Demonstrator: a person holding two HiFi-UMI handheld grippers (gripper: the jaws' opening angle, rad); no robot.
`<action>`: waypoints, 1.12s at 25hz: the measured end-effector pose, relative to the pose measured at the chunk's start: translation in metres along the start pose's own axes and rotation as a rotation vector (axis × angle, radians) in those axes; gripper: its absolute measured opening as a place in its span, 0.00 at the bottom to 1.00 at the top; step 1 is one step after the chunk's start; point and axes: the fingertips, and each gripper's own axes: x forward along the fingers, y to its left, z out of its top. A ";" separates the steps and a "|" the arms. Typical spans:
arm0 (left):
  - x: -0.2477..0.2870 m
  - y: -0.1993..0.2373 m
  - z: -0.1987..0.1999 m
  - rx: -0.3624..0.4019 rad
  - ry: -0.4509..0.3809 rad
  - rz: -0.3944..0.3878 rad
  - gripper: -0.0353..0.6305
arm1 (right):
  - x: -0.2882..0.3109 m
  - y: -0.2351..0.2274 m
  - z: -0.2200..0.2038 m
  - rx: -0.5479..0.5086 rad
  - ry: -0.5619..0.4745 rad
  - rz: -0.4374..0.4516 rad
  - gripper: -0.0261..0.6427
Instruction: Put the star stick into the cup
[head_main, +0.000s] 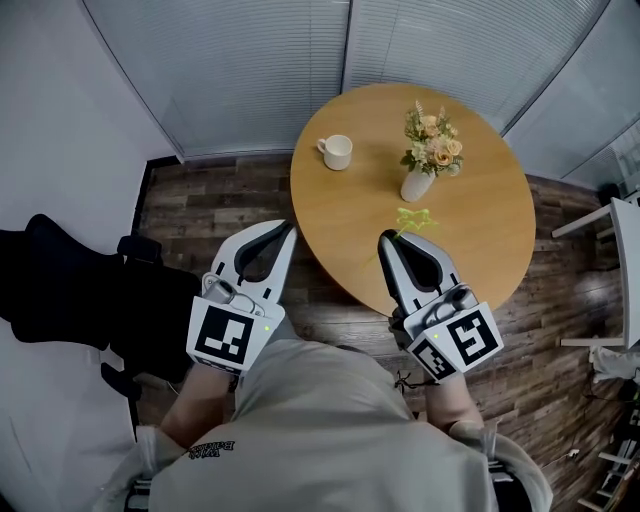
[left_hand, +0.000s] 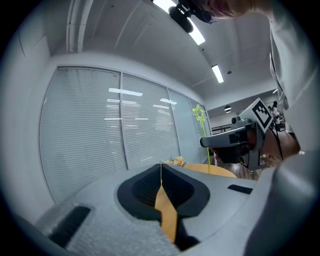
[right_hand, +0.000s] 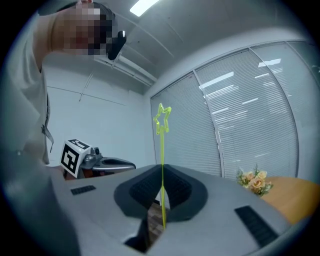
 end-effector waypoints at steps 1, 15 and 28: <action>0.004 0.008 -0.002 -0.009 0.003 -0.006 0.09 | 0.008 -0.002 -0.001 0.001 0.003 -0.007 0.09; 0.074 0.114 -0.010 0.004 0.003 -0.165 0.09 | 0.118 -0.035 0.018 -0.001 0.017 -0.162 0.08; 0.133 0.197 -0.008 0.052 -0.037 -0.373 0.09 | 0.205 -0.058 0.044 -0.037 -0.014 -0.373 0.08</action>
